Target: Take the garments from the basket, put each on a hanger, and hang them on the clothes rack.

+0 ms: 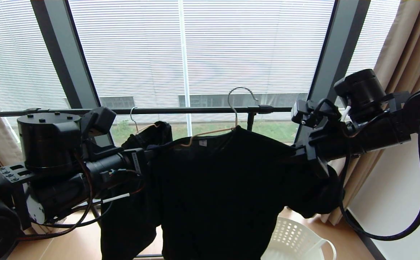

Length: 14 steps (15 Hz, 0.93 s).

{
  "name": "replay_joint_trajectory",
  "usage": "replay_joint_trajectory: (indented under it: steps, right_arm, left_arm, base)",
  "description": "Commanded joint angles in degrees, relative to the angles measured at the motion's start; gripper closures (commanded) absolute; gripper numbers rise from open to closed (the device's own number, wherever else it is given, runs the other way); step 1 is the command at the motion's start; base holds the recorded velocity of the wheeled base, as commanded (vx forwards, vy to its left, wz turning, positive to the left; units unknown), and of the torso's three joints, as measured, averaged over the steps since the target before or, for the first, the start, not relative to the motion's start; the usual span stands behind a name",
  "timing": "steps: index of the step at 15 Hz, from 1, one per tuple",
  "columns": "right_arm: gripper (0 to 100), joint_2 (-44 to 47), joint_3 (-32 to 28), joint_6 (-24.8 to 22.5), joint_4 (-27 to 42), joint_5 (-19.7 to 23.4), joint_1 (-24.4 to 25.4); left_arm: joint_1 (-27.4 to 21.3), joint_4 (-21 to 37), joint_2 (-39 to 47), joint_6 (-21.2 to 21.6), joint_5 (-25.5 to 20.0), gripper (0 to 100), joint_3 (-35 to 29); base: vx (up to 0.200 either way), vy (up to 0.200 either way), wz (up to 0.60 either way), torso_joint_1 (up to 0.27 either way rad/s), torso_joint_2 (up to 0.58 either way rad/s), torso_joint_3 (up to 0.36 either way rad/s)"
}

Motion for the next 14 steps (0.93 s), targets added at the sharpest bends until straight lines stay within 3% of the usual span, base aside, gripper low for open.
replay_joint_trajectory:
  steps: [1,8,14]
  right_arm:
    - [100,0.27,2.74,0.00,-1.00,1.74,0.11]
    - [100,-8.25,8.19,-0.09,-1.00,6.31,-4.63]
    - [100,-9.83,9.16,0.00,-1.09,7.01,-2.35]
  left_arm:
    - [-1.08,-0.05,-1.01,1.32,0.10,100,-0.29]
    - [3.31,-0.05,-1.18,2.82,0.37,100,0.85]
    - [3.31,-0.05,0.66,6.33,0.19,100,0.06]
  base:
    - [0.000,0.000,0.00,0.000,0.00,0.000]
    - [0.000,0.000,0.00,0.000,0.00,0.000]
    - [0.000,0.000,0.00,0.000,0.00,0.000]
